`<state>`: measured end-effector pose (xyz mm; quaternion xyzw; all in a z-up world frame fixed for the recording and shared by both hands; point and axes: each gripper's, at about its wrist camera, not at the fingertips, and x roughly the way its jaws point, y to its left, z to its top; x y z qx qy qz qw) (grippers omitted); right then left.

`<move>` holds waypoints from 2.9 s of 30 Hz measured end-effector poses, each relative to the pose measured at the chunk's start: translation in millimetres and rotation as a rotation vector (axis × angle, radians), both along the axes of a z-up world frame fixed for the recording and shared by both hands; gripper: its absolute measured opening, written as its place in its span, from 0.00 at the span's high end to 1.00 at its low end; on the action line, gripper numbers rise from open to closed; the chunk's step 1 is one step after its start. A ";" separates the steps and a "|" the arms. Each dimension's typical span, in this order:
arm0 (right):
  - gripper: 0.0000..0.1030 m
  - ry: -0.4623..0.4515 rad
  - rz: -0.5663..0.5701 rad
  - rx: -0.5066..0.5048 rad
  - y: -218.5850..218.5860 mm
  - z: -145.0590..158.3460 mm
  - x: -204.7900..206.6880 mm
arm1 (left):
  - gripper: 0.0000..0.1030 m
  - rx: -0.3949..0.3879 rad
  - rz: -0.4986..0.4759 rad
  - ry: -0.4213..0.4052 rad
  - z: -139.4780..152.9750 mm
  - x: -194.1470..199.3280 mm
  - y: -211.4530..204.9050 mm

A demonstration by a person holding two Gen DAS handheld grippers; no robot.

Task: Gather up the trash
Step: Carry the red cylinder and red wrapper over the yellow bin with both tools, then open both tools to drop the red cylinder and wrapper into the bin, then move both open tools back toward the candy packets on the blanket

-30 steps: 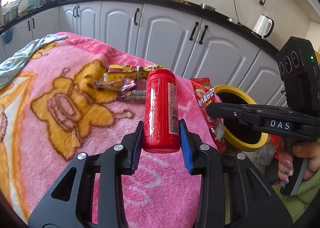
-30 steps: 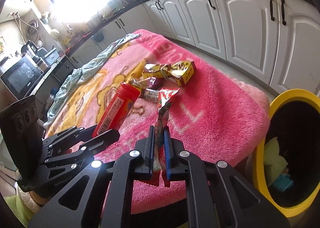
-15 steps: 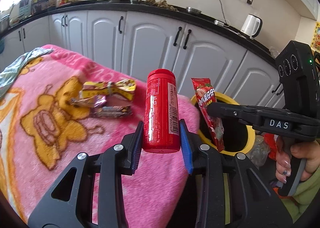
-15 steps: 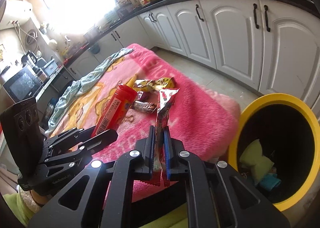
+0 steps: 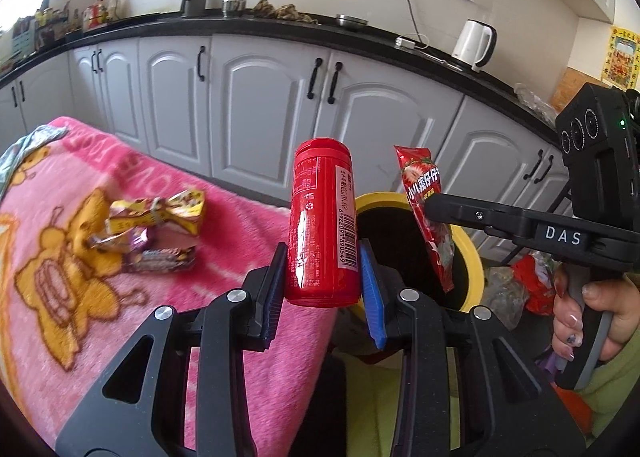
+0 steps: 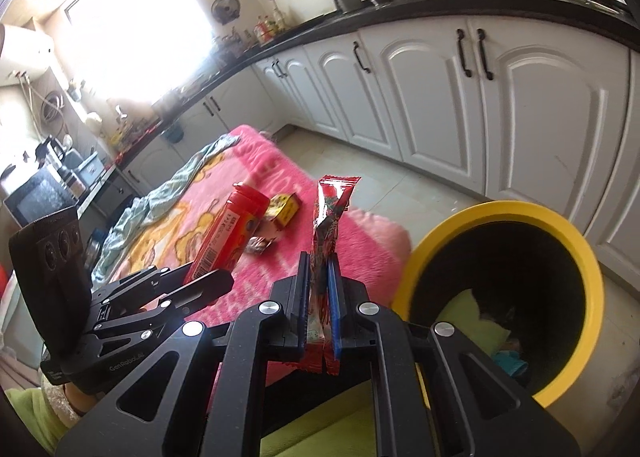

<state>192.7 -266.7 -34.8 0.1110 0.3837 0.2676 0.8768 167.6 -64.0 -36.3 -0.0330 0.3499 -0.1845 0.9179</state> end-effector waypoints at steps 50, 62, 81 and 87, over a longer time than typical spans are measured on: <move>0.91 -0.020 -0.296 -0.063 -115.6 -30.9 14.3 | 0.73 -0.089 -0.173 0.127 -56.0 72.7 -120.7; 0.64 0.035 -0.346 -0.067 -126.2 -48.5 21.5 | 0.65 -0.078 -0.160 0.174 -75.6 80.6 -124.5; 0.30 -0.066 -0.348 -0.111 -113.2 -23.5 7.3 | 0.11 -0.061 -0.057 0.104 -44.6 66.7 -91.4; 0.23 -0.120 -0.331 -0.128 -101.1 -9.1 0.1 | 0.11 -0.044 -0.010 0.050 -25.4 56.1 -73.7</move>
